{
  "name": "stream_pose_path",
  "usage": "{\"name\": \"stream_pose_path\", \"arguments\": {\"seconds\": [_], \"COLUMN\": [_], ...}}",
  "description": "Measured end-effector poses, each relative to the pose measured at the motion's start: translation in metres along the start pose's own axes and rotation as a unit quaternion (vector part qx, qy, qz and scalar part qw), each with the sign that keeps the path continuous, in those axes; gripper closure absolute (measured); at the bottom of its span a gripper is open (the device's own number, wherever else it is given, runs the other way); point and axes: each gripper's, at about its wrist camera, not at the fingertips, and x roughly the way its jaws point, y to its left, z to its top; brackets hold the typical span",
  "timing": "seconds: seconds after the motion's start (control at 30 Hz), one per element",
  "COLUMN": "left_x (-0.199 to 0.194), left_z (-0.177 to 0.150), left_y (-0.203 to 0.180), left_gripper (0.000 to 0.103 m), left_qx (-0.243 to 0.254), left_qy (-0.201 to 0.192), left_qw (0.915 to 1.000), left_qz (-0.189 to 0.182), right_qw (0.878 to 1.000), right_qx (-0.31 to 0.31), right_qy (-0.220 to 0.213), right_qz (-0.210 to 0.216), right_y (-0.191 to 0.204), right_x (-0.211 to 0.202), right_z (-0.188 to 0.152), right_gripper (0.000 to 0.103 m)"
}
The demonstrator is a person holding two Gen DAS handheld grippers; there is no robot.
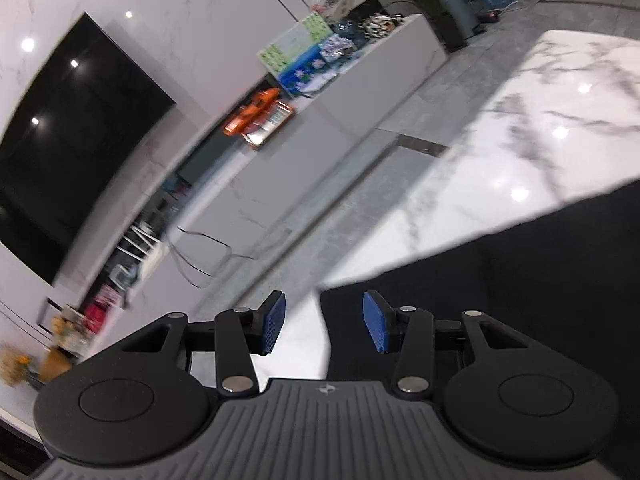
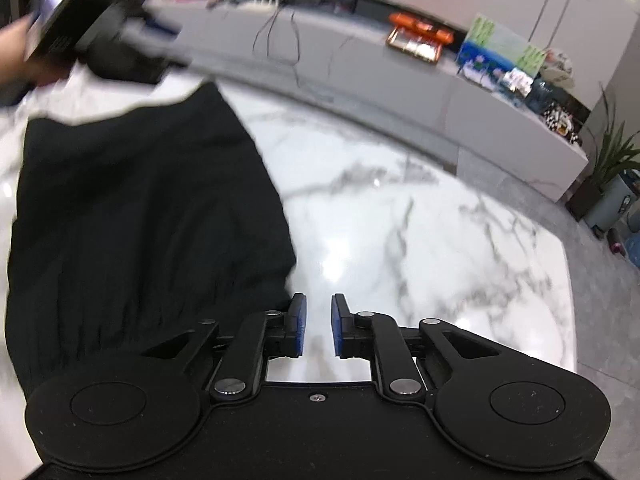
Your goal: Fold clothes
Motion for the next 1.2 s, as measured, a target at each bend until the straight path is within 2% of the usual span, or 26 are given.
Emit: {"name": "stream_pose_path", "arguments": {"seconds": [0.1,0.23,0.3,0.43,0.53,0.6,0.73,1.0,1.2], "left_x": [-0.026,-0.062,-0.078,-0.098,-0.103,-0.101,-0.094,-0.104,-0.137], "left_z": [-0.023,-0.061,-0.078,-0.098,-0.105,-0.108,-0.114,-0.123,-0.131], "left_y": [-0.01,-0.015,-0.019,-0.035,-0.047,-0.054,-0.059,-0.048,-0.053], "left_gripper": [0.061,0.062,0.062,0.062,0.062,0.062,0.062,0.062,0.062], "left_qx": [-0.018,-0.079,-0.116,-0.157,-0.173,-0.174,-0.164,-0.163,-0.16], "left_qy": [0.012,0.035,0.04,0.037,0.038,0.038,0.045,0.07,0.039], "left_qw": [0.9997,0.9957,0.9912,0.9835,0.9781,0.9765,0.9803,0.9821,0.9857], "left_qz": [-0.013,-0.032,-0.049,-0.082,-0.109,-0.121,-0.101,-0.063,-0.034], "right_qw": [1.0,0.999,0.997,0.996,0.998,0.998,0.996,0.992,0.992], "right_qx": [0.002,0.027,0.054,0.067,0.047,0.055,0.086,0.117,0.118], "right_qy": [-0.009,-0.028,-0.061,-0.048,-0.039,-0.025,-0.006,0.016,0.016], "right_qz": [0.003,0.01,0.001,0.024,0.005,0.008,0.023,0.043,0.049], "right_y": [-0.001,0.004,0.003,0.01,0.019,0.019,0.017,0.046,0.088], "right_x": [0.006,0.009,0.011,0.022,0.026,0.029,0.027,-0.005,-0.032], "right_z": [0.001,-0.002,-0.005,-0.012,-0.016,-0.02,-0.031,-0.065,-0.091], "right_gripper": [0.079,0.075,0.075,0.075,0.074,0.073,0.075,0.075,0.075]}}
